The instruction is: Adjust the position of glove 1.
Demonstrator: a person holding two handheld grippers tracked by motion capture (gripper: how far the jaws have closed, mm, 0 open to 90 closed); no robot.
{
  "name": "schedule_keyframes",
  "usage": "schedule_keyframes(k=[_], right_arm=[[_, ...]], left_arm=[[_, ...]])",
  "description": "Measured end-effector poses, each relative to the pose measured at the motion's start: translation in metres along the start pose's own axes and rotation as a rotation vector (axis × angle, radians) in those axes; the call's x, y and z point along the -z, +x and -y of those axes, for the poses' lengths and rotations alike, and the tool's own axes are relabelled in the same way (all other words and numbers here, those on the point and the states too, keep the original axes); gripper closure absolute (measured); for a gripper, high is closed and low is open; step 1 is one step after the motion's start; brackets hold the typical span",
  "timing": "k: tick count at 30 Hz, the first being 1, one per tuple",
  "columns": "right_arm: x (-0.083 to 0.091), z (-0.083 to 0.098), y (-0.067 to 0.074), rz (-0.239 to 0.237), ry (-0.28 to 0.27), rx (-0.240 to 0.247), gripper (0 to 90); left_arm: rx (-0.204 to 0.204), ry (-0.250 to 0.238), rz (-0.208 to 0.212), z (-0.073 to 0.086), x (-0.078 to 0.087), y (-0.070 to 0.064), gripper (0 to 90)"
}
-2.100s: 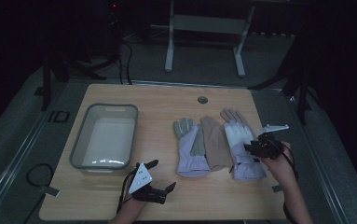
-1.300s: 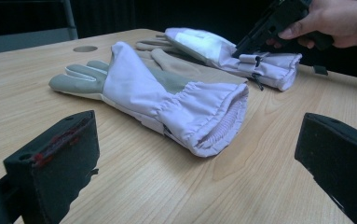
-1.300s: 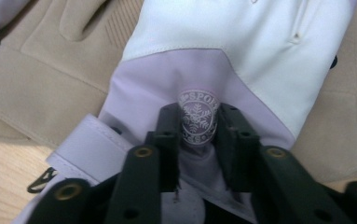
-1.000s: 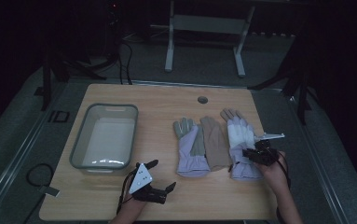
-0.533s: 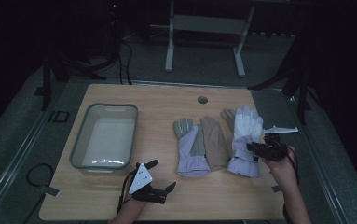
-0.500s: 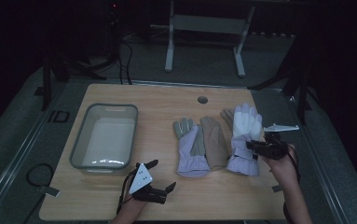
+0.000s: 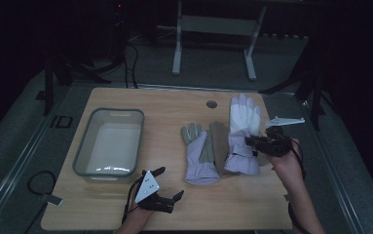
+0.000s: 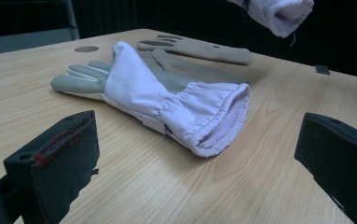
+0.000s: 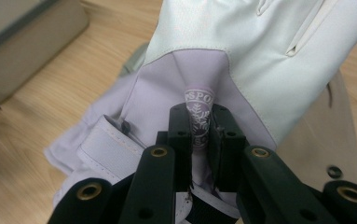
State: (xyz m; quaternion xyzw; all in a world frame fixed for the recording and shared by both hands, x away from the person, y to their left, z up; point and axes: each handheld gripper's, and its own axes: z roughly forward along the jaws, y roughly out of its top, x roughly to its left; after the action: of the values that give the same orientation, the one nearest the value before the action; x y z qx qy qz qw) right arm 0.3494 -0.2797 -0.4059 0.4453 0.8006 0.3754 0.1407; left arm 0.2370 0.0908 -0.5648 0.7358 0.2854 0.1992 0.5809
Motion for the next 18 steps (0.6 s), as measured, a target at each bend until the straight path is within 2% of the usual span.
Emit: schedule_keyframes(k=[8, 9, 10, 18], right_arm=[[-0.017, -0.019, 0.033, -0.039, 0.0, 0.012, 80.6], [-0.023, -0.022, 0.041, -0.051, 0.007, 0.017, 80.6], [-0.023, -0.022, 0.041, -0.051, 0.007, 0.017, 80.6], [-0.048, -0.028, 0.071, -0.075, 0.051, 0.021, 80.4]], left_arm=[[0.003, 0.0, -0.001, 0.0, 0.0, 0.0, 0.0], [0.002, -0.001, -0.001, 0.0, 0.0, 0.0, 0.0], [0.002, -0.001, -0.001, 0.0, 0.0, 0.0, 0.0], [0.0, 0.0, 0.001, 0.0, 0.0, 0.0, 0.0]])
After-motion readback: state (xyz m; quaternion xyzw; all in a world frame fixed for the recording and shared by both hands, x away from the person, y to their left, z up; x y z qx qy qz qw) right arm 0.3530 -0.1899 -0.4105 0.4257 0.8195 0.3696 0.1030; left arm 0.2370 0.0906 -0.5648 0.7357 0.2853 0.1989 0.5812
